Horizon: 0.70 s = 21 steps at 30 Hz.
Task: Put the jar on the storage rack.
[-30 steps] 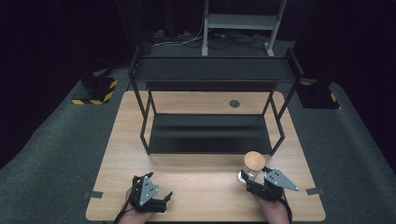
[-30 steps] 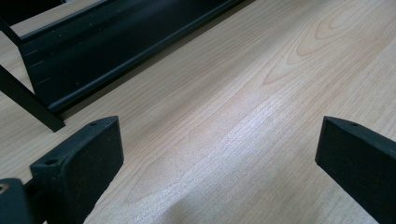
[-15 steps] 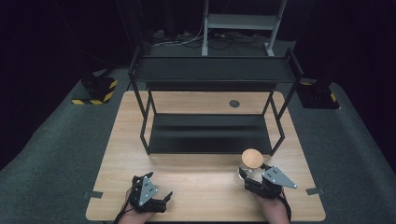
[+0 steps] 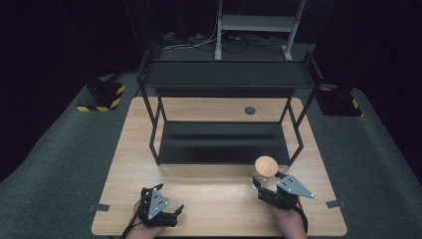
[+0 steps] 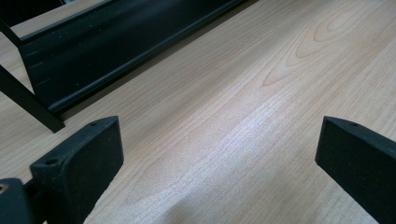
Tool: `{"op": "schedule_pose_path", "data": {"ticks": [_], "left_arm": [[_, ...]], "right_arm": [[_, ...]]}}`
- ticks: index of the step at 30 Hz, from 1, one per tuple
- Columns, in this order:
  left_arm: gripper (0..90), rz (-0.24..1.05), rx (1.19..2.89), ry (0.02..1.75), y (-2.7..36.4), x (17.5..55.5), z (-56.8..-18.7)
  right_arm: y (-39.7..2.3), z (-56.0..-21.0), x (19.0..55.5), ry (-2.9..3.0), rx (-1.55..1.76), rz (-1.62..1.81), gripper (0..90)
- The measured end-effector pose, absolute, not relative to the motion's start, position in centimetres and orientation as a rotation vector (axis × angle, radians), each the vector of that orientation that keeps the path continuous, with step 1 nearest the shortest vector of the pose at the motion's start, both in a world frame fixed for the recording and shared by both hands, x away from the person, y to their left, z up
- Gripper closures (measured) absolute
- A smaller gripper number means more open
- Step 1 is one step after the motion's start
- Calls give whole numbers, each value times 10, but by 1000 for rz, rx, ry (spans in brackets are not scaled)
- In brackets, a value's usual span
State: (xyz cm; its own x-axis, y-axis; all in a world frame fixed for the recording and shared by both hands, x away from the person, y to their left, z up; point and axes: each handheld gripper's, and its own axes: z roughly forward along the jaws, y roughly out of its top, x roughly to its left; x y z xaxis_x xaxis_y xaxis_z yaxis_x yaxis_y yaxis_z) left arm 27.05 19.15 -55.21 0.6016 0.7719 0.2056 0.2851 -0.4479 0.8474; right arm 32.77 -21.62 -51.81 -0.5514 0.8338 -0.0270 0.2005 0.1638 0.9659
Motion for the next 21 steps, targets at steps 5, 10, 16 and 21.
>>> {"op": "schedule_pose_path", "data": {"ticks": [5,10,16,21], "left_arm": [[14,751,2008,836,192,271,-552],[13,751,2011,833,191,271,-552],[14,750,2010,834,191,271,-552],[13,750,2012,832,191,271,-552]], "right_arm": [[-213,-516,329,1870,967,1412,256],[-210,-515,330,1872,965,1414,256],[-208,-514,333,1872,967,1420,256],[-203,-513,335,1880,961,1423,256]]}}
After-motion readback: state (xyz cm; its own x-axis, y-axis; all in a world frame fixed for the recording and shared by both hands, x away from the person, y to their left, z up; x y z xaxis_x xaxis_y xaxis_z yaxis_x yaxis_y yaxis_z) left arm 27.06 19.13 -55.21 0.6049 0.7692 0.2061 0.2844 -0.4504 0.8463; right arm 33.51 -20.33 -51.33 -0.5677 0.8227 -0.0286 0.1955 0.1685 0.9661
